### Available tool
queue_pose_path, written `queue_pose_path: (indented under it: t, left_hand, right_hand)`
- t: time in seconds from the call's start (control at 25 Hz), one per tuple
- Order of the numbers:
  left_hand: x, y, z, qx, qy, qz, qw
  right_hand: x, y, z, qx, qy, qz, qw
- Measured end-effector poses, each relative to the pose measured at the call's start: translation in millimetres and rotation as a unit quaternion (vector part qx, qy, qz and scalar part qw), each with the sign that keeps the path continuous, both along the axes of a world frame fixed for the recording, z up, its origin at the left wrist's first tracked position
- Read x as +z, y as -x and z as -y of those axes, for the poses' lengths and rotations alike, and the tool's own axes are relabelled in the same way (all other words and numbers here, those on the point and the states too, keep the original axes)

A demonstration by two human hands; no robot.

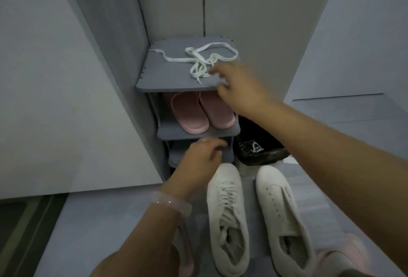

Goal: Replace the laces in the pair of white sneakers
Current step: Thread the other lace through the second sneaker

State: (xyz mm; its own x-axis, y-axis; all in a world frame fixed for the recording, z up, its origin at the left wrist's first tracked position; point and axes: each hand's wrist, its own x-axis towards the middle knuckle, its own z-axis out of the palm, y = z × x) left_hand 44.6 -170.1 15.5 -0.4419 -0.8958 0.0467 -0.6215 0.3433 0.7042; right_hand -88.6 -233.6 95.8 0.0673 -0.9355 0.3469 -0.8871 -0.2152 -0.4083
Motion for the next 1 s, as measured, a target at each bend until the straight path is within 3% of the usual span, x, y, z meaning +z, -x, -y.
queue_pose_path:
  t: [0.08, 0.16, 0.28, 0.36, 0.44, 0.52, 0.6, 0.68, 0.72, 0.76, 0.84, 1.0]
  left_hand:
    - [6.9, -1.9, 9.1, 0.053, -0.045, -0.112, 0.991]
    - [11.5, -7.9, 14.7, 0.107, -0.116, -0.200, 0.967]
    - [15.9, -10.8, 18.2, 0.141, -0.166, -0.263, 0.940]
    - [24.0, -7.5, 18.1, 0.160, -0.217, -0.337, 0.902]
    - [30.8, -6.0, 18.0, 0.155, -0.304, -0.463, 0.818]
    - [34.2, -5.6, 16.6, 0.107, -0.356, -0.576, 0.728]
    - [36.4, -0.6, 13.1, 0.086, -0.378, -0.603, 0.697]
    - [33.8, 10.7, 8.9, 0.101, -0.381, -0.595, 0.701]
    - [31.2, 18.5, 7.0, 0.117, -0.385, -0.581, 0.707]
    - [28.3, 27.3, 5.0, 0.132, -0.389, -0.564, 0.716]
    - [24.9, 44.2, 4.0, 0.162, -0.379, -0.520, 0.748]
    - [14.0, 69.0, 16.2, 0.202, -0.295, -0.480, 0.801]
  right_hand:
    - [3.0, -25.4, 44.4, -0.011, -0.004, -0.076, 0.997]
    - [-4.2, -36.0, 72.5, -0.029, -0.072, -0.159, 0.984]
    - [-7.0, -38.1, 84.7, -0.051, -0.106, -0.162, 0.980]
    - [5.2, -35.6, 66.1, -0.014, -0.075, -0.085, 0.993]
    - [13.9, -30.4, 15.5, 0.056, -0.079, 0.062, 0.993]
    - [13.0, -14.2, -61.3, 0.154, -0.185, 0.200, 0.950]
    - [-0.7, 7.7, -131.3, 0.209, -0.373, 0.238, 0.872]
    - [-21.0, 37.9, -172.5, 0.177, -0.465, 0.243, 0.833]
    - [-28.6, 54.0, -179.9, 0.127, -0.459, 0.299, 0.827]
    - [-37.8, 72.1, -183.1, 0.064, -0.431, 0.386, 0.813]
    - [-50.8, 103.1, -182.9, -0.029, -0.357, 0.562, 0.745]
    - [-68.0, 141.2, -164.9, -0.122, -0.213, 0.718, 0.652]
